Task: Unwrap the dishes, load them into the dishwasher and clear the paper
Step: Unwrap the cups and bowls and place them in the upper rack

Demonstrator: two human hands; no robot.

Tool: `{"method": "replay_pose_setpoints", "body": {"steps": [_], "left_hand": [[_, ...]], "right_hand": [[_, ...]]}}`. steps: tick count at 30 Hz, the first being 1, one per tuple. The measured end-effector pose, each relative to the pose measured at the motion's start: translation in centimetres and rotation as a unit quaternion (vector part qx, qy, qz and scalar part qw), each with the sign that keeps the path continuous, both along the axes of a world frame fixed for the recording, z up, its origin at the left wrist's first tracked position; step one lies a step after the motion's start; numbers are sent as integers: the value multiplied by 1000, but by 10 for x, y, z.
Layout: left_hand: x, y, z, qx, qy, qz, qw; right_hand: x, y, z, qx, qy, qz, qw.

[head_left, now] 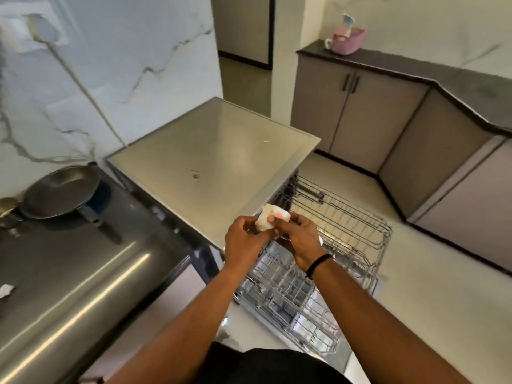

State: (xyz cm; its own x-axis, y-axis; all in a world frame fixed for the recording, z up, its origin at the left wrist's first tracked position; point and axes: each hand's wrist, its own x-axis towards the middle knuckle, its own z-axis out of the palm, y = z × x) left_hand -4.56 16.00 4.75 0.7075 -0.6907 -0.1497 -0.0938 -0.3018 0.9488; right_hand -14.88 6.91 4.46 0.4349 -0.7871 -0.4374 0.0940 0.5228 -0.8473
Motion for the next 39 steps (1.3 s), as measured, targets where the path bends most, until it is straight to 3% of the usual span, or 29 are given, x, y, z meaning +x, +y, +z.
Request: {"method": "replay_pose_setpoints", "body": {"steps": [7,14,22,30,39], "left_hand": [[-29,-54,-43,65,42,-131,988],[-51,-131,-89,132,142,-256,947],[-64,-193,-149,211,91,-366,902],[-83,-225,-196,255,68,-376,888],[-102,-251,-253,282,-21,-347,894]], "right_hand": [[-57,-34,-47,48,40,-62,996],[-102,-85,-87,93,103,-123,983],[-124,-120,-145,169,132,-203,956],[-125,-148,-214,178,210,-219,936],[-121,-173,-280,179,243,-159,940]]}}
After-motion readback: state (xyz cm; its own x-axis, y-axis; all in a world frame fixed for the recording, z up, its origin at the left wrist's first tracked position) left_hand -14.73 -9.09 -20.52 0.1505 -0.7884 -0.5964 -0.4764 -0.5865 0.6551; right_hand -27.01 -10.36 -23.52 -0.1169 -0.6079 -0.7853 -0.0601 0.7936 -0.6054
